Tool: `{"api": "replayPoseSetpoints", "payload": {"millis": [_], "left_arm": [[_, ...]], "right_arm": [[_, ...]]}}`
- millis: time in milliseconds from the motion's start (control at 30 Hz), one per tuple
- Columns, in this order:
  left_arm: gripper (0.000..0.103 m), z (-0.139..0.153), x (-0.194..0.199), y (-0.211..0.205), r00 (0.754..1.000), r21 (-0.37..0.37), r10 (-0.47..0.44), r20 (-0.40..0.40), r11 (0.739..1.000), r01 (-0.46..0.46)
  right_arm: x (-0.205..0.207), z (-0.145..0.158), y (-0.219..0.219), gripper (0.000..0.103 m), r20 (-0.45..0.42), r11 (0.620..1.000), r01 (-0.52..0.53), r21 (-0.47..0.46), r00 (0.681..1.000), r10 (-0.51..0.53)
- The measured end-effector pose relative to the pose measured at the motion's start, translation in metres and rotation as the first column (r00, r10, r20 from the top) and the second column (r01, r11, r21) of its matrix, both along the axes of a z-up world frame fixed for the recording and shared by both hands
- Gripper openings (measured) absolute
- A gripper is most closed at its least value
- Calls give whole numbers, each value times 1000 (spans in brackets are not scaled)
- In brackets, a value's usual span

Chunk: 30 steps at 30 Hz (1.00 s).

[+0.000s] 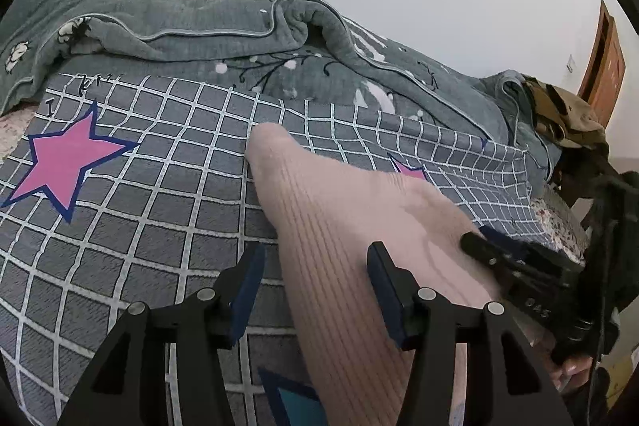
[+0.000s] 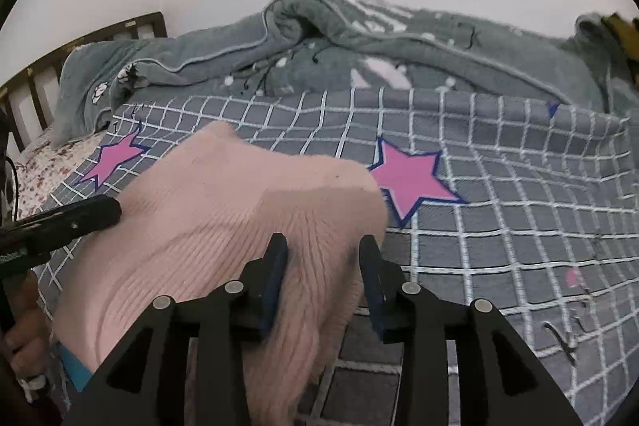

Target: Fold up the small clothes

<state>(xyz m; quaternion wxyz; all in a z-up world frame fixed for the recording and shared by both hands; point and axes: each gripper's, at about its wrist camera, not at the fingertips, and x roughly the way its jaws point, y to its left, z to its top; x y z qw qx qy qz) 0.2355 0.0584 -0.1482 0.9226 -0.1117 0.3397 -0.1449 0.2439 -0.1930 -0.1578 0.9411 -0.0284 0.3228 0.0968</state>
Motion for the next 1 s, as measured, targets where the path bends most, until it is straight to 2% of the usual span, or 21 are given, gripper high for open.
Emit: {"api": "replayPoseSetpoints", "payload": {"millis": [133, 200, 267, 367, 500, 567, 700, 1000], "left_arm": [[52, 3, -12, -4, 1000, 6, -21, 11, 1000, 20], [53, 4, -17, -8, 999, 5, -31, 11, 999, 31], [53, 3, -23, -11, 999, 13, -38, 11, 999, 38], [53, -2, -29, -16, 999, 36, -41, 3, 999, 40], [58, -11, -31, -20, 996, 47, -71, -45, 996, 73], [60, -15, -32, -22, 996, 68, -73, -53, 995, 76], [60, -17, -32, -21, 995, 62, -75, -59, 995, 78], [60, -6, -32, -23, 998, 68, -55, -16, 996, 56]], "right_arm": [[-35, 19, 4, 36, 102, 999, -36, 33, 994, 33], [-54, 27, 11, 39, 151, 994, -93, 64, 985, 82], [-67, 27, 22, 41, 164, 983, -171, 60, 973, 160], [-73, 12, 40, 41, 145, 980, -198, -26, 969, 200], [-67, -15, 36, 41, 63, 982, -184, -46, 980, 187], [-67, -16, 34, 41, 41, 984, -174, -48, 984, 176], [-71, -21, 40, 41, 44, 978, -166, -123, 984, 172], [-67, -11, 30, 40, 35, 980, -193, -51, 980, 195]]}}
